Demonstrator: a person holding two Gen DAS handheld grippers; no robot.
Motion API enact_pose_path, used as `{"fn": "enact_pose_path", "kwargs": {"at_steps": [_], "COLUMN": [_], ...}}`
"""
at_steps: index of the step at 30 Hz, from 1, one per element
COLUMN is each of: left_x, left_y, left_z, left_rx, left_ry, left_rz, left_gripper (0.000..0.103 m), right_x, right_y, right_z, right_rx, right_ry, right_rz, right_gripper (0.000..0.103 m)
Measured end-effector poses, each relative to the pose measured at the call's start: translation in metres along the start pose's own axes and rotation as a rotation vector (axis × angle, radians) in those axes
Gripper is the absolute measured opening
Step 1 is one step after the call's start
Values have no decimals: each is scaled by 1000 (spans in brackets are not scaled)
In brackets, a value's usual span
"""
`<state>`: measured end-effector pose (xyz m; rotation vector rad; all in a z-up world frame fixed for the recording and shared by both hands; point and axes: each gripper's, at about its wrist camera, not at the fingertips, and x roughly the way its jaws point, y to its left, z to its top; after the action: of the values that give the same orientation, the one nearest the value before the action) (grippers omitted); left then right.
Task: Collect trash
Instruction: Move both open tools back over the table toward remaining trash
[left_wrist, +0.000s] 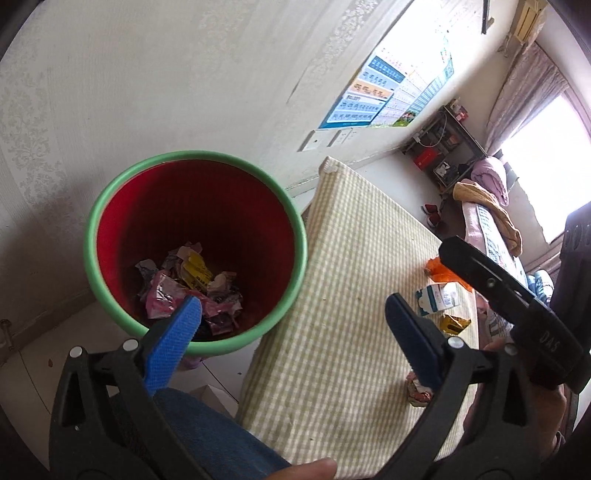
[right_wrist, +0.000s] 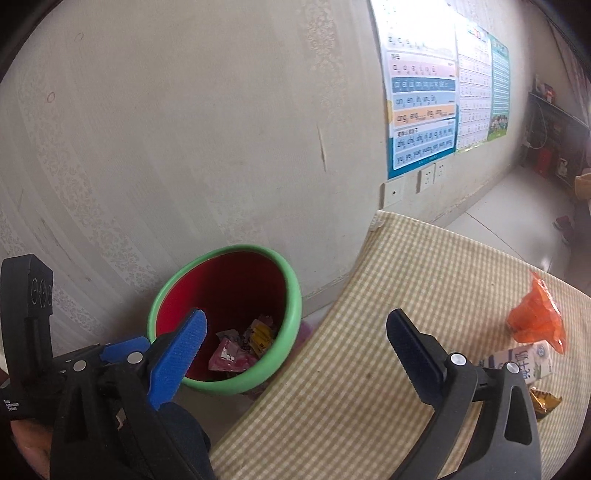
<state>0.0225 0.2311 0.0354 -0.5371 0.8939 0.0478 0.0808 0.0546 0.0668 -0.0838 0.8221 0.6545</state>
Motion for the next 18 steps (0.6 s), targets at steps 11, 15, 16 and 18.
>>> {"fn": "enact_pose_path", "kwargs": {"at_steps": [11, 15, 16, 18], "left_x": [10, 13, 14, 17], "left_y": [-79, -108, -116, -132], "left_z": [-22, -29, -31, -38], "left_rx": [134, 183, 195, 226], "left_ry": [36, 44, 50, 62], "left_rz": [-23, -48, -55, -70], "left_gripper": [97, 97, 97, 97], "right_x": [-77, -102, -108, -119], "right_y": [-85, -115, -122, -136], "right_z": [-23, -42, -47, -58], "right_rx": [131, 177, 187, 209], "right_ry": [-87, -97, -99, -103], "right_rz": [-110, -155, -166, -188], "right_gripper": [95, 95, 95, 95]}}
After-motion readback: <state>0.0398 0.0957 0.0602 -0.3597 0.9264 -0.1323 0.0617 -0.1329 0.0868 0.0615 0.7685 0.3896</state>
